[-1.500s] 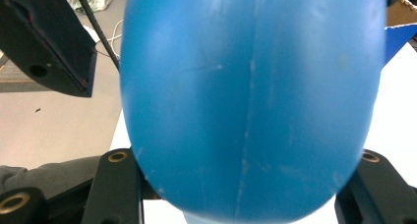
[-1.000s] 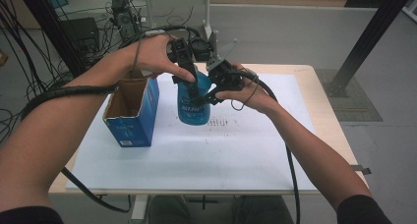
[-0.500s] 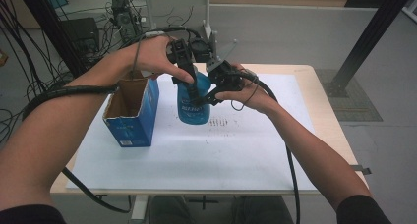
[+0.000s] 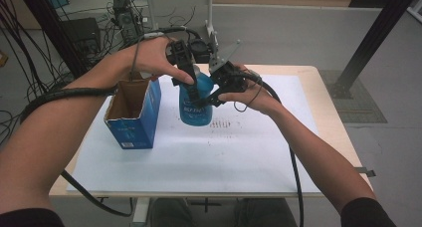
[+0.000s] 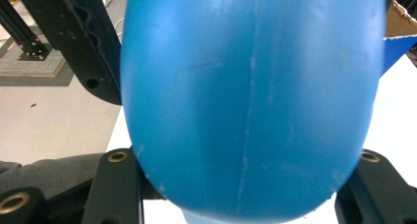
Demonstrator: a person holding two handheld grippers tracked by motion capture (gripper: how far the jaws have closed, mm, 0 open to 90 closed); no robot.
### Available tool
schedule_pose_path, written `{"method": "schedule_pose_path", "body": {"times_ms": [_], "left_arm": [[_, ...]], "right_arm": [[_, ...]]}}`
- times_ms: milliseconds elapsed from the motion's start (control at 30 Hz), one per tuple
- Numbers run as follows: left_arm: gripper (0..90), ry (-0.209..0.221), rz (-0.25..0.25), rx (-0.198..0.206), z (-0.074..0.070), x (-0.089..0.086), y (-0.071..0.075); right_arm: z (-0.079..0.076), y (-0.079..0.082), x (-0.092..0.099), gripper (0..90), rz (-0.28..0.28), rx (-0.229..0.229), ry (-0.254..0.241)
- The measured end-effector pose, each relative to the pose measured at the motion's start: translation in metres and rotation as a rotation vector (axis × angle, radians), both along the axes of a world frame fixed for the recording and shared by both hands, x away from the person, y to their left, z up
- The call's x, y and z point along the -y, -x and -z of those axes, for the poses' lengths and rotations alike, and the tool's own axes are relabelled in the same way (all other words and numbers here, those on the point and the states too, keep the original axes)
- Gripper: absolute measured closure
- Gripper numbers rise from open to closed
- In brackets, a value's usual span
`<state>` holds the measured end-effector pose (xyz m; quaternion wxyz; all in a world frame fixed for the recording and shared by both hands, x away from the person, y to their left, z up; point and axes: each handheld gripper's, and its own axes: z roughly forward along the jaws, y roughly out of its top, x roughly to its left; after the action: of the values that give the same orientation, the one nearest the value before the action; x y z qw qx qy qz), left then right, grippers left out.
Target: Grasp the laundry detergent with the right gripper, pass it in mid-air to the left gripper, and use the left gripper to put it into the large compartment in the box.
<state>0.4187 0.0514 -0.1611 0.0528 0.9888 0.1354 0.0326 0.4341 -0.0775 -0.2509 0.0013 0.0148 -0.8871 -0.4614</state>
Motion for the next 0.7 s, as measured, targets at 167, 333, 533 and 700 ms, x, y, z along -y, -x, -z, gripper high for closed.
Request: {"method": "schedule_pose_path", "body": {"times_ms": [167, 333, 533, 700], "left_arm": [[16.9, 0.049, -0.046, 0.006, 0.0037, 0.0030, 0.0050], [17.4, 0.000, 0.013, -0.001, 0.0007, 0.0016, 0.0010], [20.3, -0.011, 0.034, 0.008, -0.0001, 0.0031, 0.0008], [22.2, 0.067, -0.050, 0.021, 0.0058, 0.0052, 0.0074]], "right_arm": [[-0.0001, 0.0002, -0.0004, 43.1, -0.013, 0.003, -0.005], [-0.0013, 0.0010, 0.0006, 43.1, -0.012, -0.005, -0.009], [-0.0016, 0.0017, 0.0009, 43.1, -0.018, -0.004, -0.008], [-0.0018, 0.0009, 0.0006, 43.1, -0.031, 0.010, -0.019]]}}
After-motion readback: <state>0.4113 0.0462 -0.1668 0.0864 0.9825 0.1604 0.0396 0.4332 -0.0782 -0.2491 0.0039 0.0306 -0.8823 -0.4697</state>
